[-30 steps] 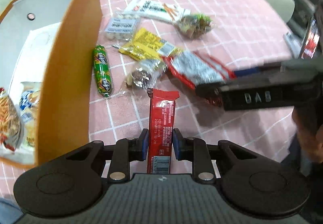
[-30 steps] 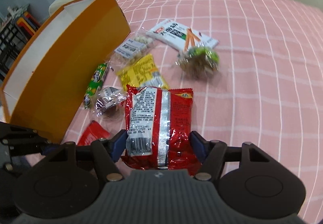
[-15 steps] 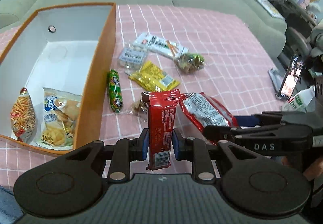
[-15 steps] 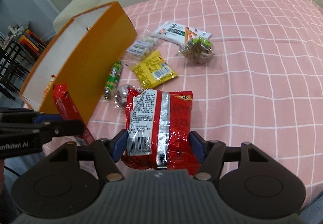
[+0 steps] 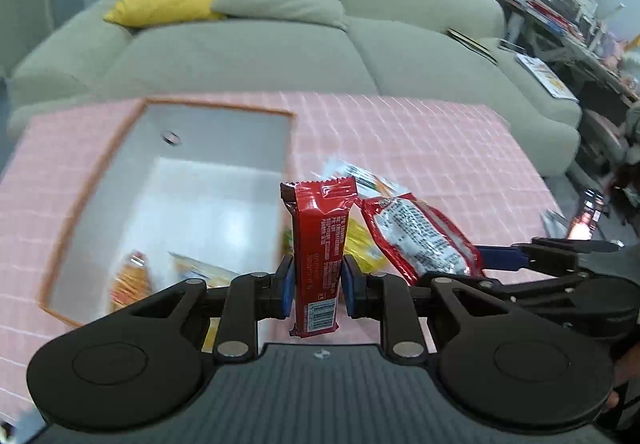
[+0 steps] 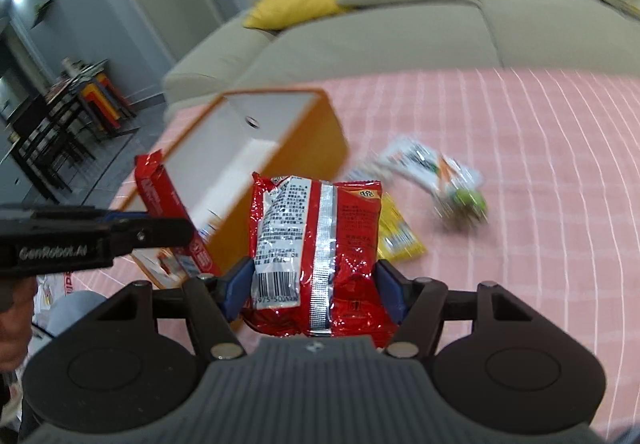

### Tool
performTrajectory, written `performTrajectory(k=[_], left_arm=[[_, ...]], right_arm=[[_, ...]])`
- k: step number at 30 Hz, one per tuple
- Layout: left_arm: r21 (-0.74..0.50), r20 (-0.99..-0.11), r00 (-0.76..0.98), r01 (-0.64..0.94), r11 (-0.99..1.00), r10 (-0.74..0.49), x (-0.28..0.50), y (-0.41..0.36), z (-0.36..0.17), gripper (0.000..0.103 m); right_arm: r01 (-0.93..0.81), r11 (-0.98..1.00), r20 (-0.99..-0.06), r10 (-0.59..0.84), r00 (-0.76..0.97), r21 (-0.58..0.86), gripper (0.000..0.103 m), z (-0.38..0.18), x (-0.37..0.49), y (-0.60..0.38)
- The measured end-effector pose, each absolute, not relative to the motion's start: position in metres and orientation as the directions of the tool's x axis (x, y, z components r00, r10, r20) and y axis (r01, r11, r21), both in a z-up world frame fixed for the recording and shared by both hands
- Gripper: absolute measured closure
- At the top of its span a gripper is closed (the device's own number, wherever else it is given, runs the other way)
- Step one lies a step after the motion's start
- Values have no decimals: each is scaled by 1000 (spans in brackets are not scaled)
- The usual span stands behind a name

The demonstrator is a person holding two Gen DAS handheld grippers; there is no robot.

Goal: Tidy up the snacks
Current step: 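Carry the chocolate bar and red-silver bag into the shoebox and release both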

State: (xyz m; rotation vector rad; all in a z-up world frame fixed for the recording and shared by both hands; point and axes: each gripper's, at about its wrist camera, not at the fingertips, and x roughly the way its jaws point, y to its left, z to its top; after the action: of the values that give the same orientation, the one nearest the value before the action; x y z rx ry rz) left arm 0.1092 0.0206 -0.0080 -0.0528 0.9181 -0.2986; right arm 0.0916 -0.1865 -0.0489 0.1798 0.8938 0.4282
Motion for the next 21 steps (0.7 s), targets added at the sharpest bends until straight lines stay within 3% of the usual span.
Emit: performTrajectory(k=[11,21], left_arm=[[-24,-798,590,173,985,-123,148,80,6,77],[81,-882,469,243,967,-44,192,91,-22,77]], right_arm=[[-559,809,-699,506,506,181,40,-19,132,-83],[-724,686,-774,419,474,-72,40,-35,180,-8]])
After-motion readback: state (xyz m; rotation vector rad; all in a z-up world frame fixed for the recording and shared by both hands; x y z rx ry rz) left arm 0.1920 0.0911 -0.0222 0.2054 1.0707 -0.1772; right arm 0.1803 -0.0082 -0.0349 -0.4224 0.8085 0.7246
